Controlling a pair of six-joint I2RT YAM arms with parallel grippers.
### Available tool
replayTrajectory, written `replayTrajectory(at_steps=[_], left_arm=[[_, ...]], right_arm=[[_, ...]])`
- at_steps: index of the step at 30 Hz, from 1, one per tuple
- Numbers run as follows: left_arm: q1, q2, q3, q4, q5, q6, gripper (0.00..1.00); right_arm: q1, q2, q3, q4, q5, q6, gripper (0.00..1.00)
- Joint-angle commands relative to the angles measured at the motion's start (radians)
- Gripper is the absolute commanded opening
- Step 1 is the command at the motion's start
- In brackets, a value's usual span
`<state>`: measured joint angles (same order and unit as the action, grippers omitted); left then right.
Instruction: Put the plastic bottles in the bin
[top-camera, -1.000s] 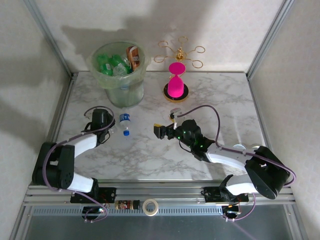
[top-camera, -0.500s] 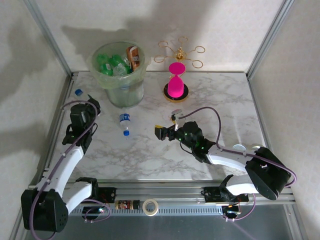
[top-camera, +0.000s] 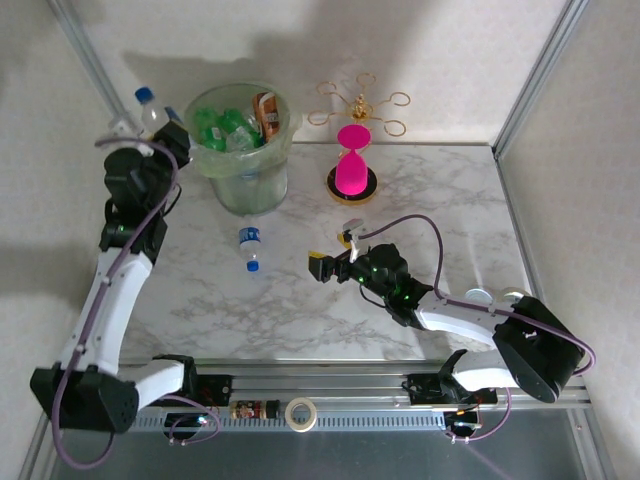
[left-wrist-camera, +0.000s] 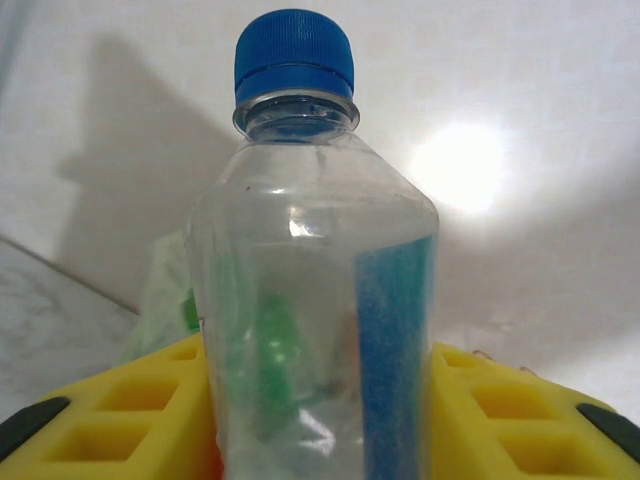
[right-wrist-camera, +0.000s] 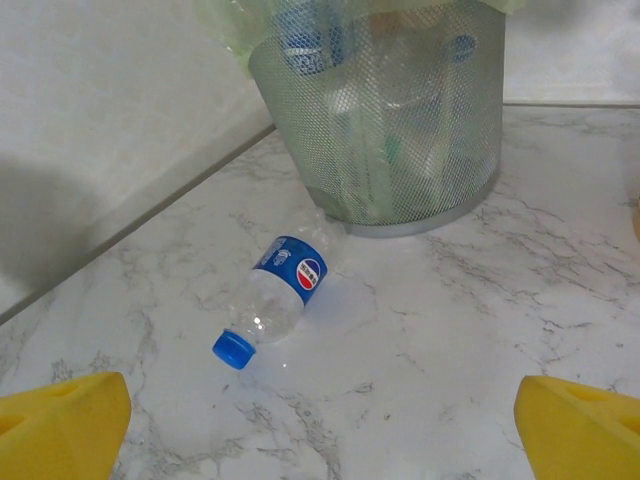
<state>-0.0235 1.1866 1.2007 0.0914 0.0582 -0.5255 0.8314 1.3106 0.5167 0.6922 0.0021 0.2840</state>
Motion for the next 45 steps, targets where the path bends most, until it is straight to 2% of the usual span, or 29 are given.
replayTrajectory(at_steps=[1,6,22,28,35,39,42,45], left_arm=[[0.006,0.109,0.12,-0.011,0.127,0.032,0.42],[0.003,0.316,0.32,-0.081,0.237,0.033,0.41],[-0.054,0.788,0.806,-0.248,0.326,-0.017,0.4],[-0.088,0.868,0.904,-0.292,0.295,-0.03,0.41],[-0.096,0.866,0.903,-0.337,0.231,-0.033,0.44],[-0.102,0.831,0.863,-0.343,0.21,-0.033,0.55],[-0.105,0.793,0.837,-0.345,0.186,-0.027,0.72],[-0.106,0.744,0.815,-0.337,0.158,-0.018,0.79]], right_arm=[[-0.002,-0.032,-0.005,0.018,-0.002,-0.004,0.99],[-0.003,-0.056,-0.009,0.004,0.007,-0.006,0.99],[-0.003,-0.101,-0.038,-0.018,0.028,0.007,0.99],[-0.003,-0.119,-0.053,-0.025,0.048,0.005,0.99],[-0.003,-0.145,-0.076,-0.026,0.068,0.003,0.99],[-0.003,-0.148,-0.081,-0.022,0.069,0.003,0.99],[-0.003,-0.146,-0.081,-0.02,0.062,0.003,0.99],[-0.002,-0.147,-0.08,-0.02,0.059,0.004,0.99]])
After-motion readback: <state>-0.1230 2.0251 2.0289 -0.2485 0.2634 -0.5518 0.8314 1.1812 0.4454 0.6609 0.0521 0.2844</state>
